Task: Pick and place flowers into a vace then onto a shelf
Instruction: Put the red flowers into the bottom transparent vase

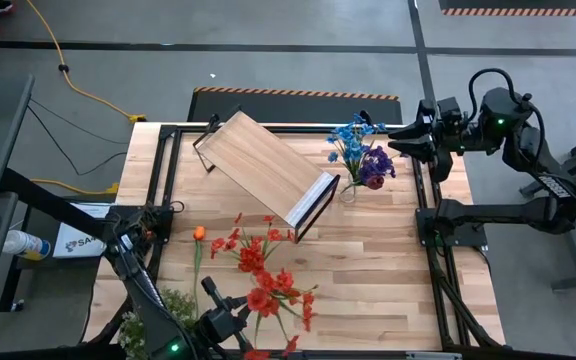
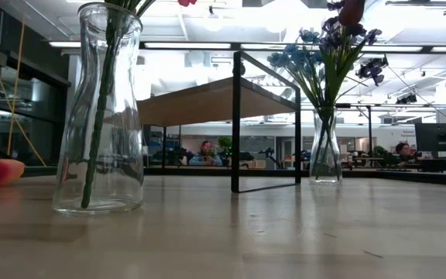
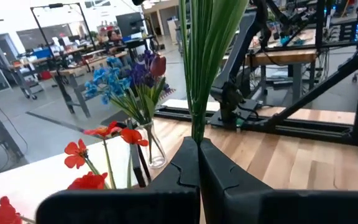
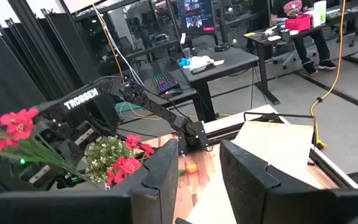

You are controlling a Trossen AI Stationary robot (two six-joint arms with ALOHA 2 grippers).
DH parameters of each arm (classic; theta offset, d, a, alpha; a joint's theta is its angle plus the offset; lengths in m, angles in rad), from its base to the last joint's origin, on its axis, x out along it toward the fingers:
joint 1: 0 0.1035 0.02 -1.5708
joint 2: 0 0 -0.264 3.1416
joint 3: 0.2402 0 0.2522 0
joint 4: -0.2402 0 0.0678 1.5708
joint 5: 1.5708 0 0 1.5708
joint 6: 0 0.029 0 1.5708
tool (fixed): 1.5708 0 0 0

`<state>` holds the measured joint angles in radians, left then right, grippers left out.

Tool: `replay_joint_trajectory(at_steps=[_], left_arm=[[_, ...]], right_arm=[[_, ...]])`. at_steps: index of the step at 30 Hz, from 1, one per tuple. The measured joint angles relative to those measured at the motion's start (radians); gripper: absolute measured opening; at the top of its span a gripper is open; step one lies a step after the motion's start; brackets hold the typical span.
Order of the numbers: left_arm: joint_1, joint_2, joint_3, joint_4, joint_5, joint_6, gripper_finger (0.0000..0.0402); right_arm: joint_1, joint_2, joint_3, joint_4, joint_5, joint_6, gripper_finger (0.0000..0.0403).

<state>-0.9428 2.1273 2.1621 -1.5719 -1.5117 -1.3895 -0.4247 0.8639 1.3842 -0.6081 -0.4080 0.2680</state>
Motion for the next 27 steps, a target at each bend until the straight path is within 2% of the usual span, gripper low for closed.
replay_joint_trajectory(at_steps=[10,20,27], left_arm=[[-0.001,0.000,-0.064,0.000,-0.057,-0.083,0.0027],[0.000,0.000,-0.129,0.001,-0.061,-0.181,0.0027],[0.009,0.000,-0.157,0.001,-0.062,-0.188,0.0027]], right_arm=[[0.000,0.000,0.000,0.000,0.000,0.005,0.0110],[0.000,0.000,0.000,0.001,-0.003,0.024,0.0110],[0.000,0.000,0.000,0.001,-0.006,0.024,0.0110]])
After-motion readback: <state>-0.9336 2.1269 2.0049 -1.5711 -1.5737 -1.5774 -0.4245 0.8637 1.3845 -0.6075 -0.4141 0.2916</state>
